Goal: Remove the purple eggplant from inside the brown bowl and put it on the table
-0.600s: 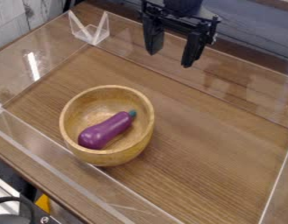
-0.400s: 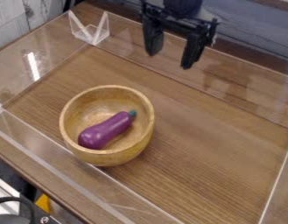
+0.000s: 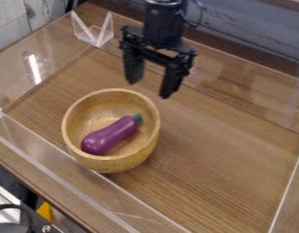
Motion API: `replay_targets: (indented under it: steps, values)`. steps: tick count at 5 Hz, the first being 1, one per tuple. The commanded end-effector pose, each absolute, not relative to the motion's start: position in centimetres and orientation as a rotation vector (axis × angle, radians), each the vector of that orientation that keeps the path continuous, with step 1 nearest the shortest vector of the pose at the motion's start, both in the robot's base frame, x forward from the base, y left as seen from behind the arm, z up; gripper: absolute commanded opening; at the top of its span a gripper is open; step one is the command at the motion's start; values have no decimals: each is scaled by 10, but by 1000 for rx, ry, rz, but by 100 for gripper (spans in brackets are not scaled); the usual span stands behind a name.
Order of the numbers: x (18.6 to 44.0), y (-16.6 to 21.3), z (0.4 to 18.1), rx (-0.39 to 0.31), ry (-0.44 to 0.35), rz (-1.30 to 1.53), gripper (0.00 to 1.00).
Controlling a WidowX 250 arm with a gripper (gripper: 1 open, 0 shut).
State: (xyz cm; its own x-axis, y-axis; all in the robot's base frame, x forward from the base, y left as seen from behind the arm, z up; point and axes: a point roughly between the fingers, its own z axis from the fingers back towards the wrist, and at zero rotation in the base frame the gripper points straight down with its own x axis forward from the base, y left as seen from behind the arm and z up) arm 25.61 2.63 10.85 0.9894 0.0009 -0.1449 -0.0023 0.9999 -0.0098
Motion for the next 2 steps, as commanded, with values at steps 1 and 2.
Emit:
replay_targets:
  steps: [1,2]
  values:
    - [245,41,117,8,99,-8,100]
    - [234,52,111,19,98,-22,100]
